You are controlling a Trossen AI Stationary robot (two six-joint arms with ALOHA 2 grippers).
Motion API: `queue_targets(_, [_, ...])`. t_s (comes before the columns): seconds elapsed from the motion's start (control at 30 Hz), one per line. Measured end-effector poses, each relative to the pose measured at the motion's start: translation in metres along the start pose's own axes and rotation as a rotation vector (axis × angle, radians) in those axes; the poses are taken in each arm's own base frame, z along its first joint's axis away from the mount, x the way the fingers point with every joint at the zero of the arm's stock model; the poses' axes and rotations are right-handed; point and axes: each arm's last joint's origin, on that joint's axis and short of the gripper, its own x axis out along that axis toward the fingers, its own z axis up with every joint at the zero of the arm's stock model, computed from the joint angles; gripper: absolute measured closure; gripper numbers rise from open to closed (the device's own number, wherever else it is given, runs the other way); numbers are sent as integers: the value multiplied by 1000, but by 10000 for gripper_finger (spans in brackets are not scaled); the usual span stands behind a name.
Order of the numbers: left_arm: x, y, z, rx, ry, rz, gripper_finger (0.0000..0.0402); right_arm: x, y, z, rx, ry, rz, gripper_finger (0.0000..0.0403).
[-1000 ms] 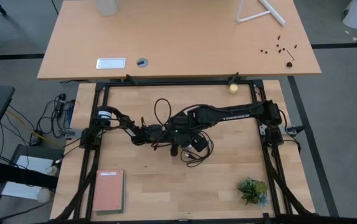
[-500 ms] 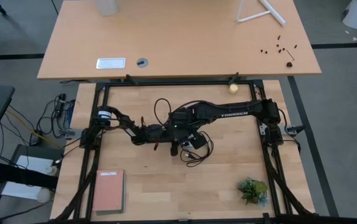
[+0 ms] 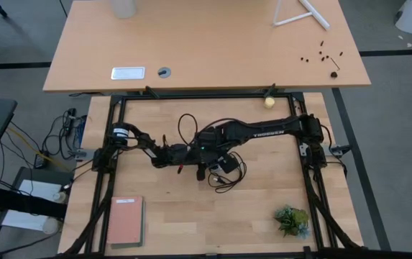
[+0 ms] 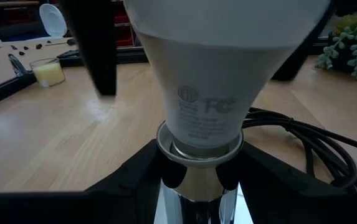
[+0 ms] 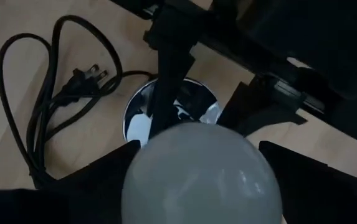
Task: Screw lightbulb
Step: Insert the white lightbulb into the silver lamp
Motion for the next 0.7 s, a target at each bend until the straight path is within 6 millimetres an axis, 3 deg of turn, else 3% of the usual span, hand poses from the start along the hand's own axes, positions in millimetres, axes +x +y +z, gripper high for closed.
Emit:
queue_targets(0.17, [0,0,0,0,0,0,211,1,0,0,3,-7,-5,77])
queue_targets(0.5, [0,1,0,-1,1,2,211,1,0,0,-3,-7,-4,130])
queue_targets(0.7, [0,1,0,-4,1,2,211,1,-2,-1,113,-7,-4,130])
